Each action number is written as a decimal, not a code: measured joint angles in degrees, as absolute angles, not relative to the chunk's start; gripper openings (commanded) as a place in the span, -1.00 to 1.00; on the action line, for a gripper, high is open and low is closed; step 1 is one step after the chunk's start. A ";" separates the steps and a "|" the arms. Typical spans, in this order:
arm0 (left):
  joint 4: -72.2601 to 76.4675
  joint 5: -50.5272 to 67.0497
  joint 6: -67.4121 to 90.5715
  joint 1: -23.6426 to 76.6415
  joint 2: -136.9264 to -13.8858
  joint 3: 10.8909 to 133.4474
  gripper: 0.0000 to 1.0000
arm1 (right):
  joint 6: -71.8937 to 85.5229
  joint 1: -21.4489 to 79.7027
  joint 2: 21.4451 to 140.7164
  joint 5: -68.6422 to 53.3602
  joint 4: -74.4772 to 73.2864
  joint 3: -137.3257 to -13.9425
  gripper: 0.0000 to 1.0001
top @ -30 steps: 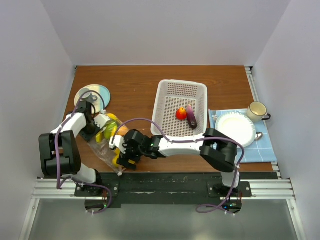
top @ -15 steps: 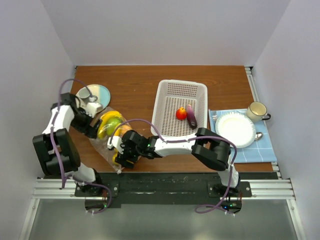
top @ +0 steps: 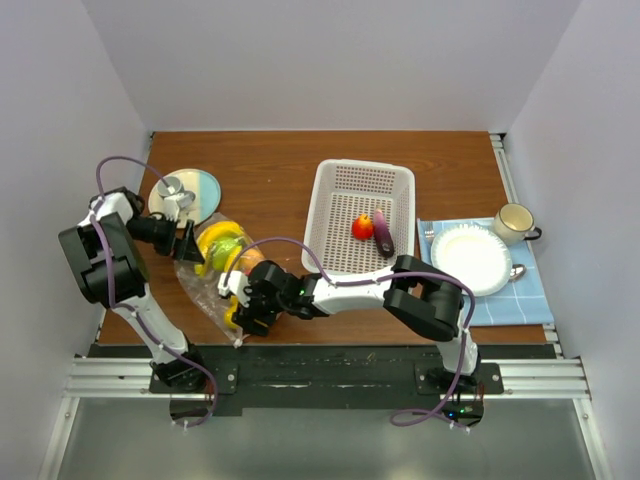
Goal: Open the zip-top bag and remove the fake food
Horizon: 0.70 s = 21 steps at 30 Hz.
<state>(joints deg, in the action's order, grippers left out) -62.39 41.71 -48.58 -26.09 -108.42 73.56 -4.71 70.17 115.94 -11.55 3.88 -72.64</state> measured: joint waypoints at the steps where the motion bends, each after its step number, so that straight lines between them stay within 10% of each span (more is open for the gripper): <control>1: -62.02 41.93 -48.56 -26.11 -108.44 73.23 0.88 | -4.64 70.15 115.87 -11.57 3.97 -72.58 0.24; 3: -61.14 42.61 -48.60 -26.15 -108.42 72.53 0.61 | -4.49 70.06 115.81 -11.55 4.47 -72.23 0.22; 7: -61.54 44.07 -49.87 -26.13 -108.47 71.83 -0.77 | -4.27 69.89 115.70 -11.55 5.02 -71.88 0.18; 9: -62.37 44.66 -51.05 -26.13 -108.55 71.85 -1.00 | -4.08 69.76 115.63 -11.90 4.91 -71.85 0.17; 15: -65.28 44.45 -55.29 -26.24 -108.16 72.29 -1.00 | -3.40 69.71 114.13 -13.04 3.64 -70.35 0.16; 21: -69.60 44.18 -57.65 -26.24 -104.07 73.78 0.05 | -2.87 68.97 112.73 -12.99 2.61 -68.97 0.13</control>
<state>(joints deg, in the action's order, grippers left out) -69.60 44.18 -57.65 -26.24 -104.07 73.78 -2.87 68.97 112.73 -12.99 2.61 -68.97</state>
